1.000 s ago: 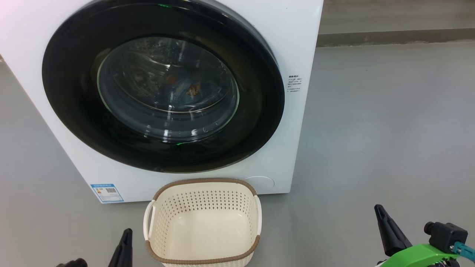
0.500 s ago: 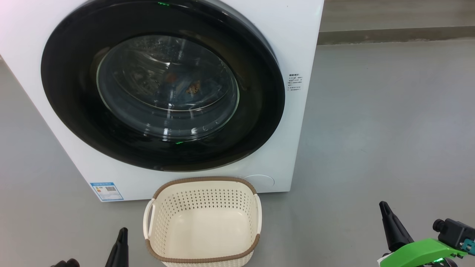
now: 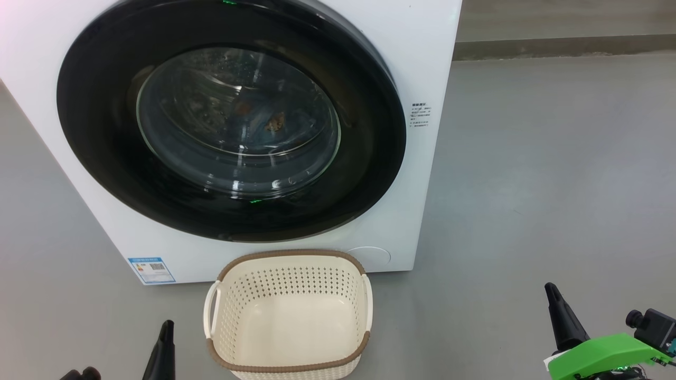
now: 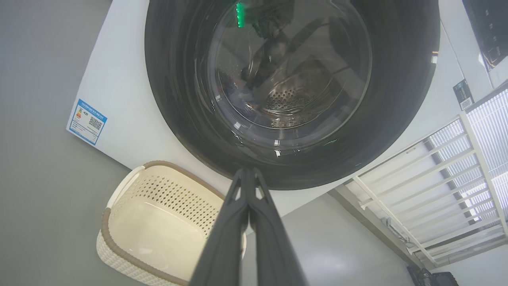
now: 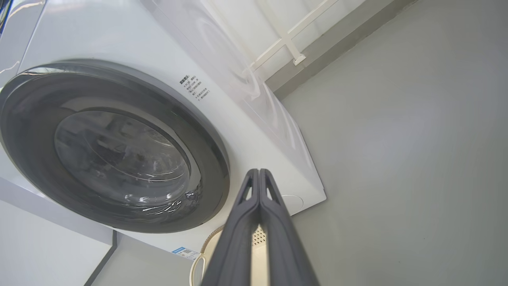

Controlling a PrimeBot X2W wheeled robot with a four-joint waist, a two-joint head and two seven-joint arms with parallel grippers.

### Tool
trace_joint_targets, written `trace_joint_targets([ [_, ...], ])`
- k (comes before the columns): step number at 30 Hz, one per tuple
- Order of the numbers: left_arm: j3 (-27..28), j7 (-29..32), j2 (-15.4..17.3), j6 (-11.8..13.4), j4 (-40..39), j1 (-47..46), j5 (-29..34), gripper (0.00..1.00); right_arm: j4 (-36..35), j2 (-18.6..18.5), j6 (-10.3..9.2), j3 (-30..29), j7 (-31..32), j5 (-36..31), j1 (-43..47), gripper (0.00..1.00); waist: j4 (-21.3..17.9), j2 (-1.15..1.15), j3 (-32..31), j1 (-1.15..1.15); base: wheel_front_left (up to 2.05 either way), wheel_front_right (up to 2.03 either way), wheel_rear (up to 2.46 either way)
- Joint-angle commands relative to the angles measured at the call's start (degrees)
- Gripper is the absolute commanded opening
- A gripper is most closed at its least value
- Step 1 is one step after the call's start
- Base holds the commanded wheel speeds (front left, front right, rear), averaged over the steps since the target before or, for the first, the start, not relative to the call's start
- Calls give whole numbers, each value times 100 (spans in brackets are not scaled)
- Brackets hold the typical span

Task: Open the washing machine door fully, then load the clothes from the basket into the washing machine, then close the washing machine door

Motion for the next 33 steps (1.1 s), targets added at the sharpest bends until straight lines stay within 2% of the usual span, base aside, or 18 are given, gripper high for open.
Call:
trace_joint_targets([
  [1, 141, 36, 27, 33, -183, -288, -103, 0, -168, -44, -6, -12, 41, 180, -284, 0, 0, 0, 3, 0, 0, 0, 0],
  [33, 648, 573, -182, 77, -332, -420, -1500, 0, -291, 187, -10, -428, 583, 1786, -423, 0, 8, 0, 90, -1, 0, 0, 0],
])
